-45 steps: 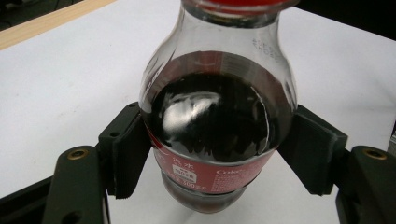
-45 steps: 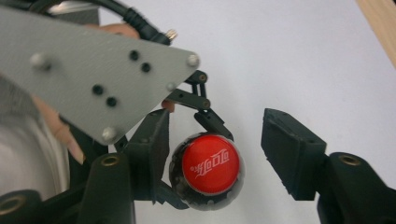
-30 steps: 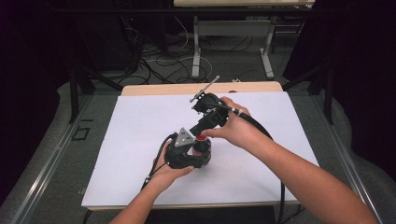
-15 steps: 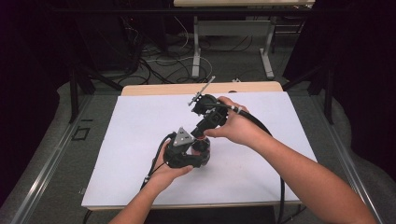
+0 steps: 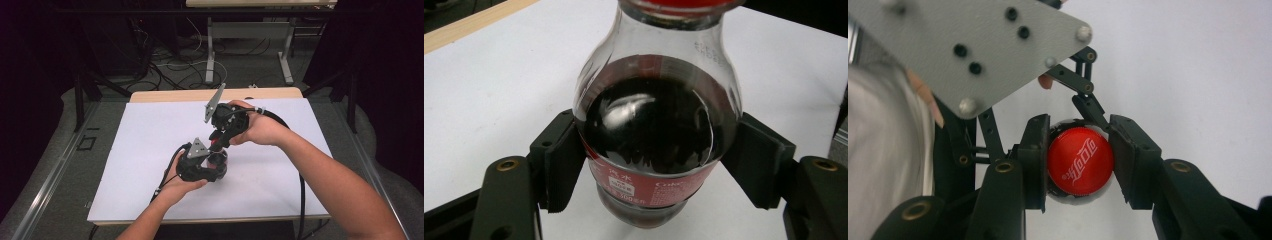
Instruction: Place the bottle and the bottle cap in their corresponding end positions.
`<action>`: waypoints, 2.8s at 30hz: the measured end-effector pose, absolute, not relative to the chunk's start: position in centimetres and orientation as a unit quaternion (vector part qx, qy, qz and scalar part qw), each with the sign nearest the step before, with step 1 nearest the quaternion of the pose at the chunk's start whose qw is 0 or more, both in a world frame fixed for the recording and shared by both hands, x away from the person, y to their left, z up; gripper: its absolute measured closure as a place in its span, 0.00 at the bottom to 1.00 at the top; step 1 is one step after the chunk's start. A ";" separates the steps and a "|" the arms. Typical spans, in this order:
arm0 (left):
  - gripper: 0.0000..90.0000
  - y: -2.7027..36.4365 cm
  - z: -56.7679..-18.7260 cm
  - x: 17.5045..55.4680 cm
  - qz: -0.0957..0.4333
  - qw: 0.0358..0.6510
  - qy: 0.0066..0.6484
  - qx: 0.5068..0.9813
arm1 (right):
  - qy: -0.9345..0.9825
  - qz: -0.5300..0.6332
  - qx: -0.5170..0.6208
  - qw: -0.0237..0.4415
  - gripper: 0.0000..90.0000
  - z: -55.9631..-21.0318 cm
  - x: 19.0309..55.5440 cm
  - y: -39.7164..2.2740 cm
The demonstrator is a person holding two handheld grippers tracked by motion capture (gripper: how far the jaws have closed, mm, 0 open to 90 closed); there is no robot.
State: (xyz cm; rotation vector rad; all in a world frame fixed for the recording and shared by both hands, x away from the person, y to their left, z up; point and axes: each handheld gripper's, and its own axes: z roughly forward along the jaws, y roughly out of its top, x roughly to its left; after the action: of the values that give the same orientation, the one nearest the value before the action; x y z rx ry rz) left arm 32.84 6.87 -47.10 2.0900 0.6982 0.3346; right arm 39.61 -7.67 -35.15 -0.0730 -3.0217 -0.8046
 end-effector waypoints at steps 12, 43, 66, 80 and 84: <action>0.34 7.3 -46.9 33.0 0.138 0.444 0.297 0.834 | -0.941 -0.290 -0.171 -0.024 0.44 -34.7 39.2 -7.8; 0.34 7.2 -46.8 33.0 0.146 0.440 0.308 0.831 | -0.929 -0.315 -0.188 -0.046 0.67 -36.0 38.0 -7.5; 0.34 8.1 -48.0 34.5 0.143 0.433 0.336 0.824 | -0.924 -0.337 -0.169 -0.057 0.68 -34.9 38.6 -8.6; 0.34 8.5 -46.9 36.7 0.151 0.437 0.352 0.814 | -0.915 -0.339 -0.205 -0.078 0.68 -36.4 37.9 -10.7; 0.34 8.3 -46.2 37.5 0.153 0.442 0.356 0.809 | -0.913 -0.340 -0.210 -0.081 0.68 -37.1 37.7 -11.2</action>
State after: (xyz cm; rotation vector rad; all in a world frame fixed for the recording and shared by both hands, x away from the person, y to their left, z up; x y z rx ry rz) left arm 37.48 8.33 -46.15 2.0074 0.8821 0.3794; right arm 37.69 -11.24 -37.08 -0.6962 -3.0272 -1.1279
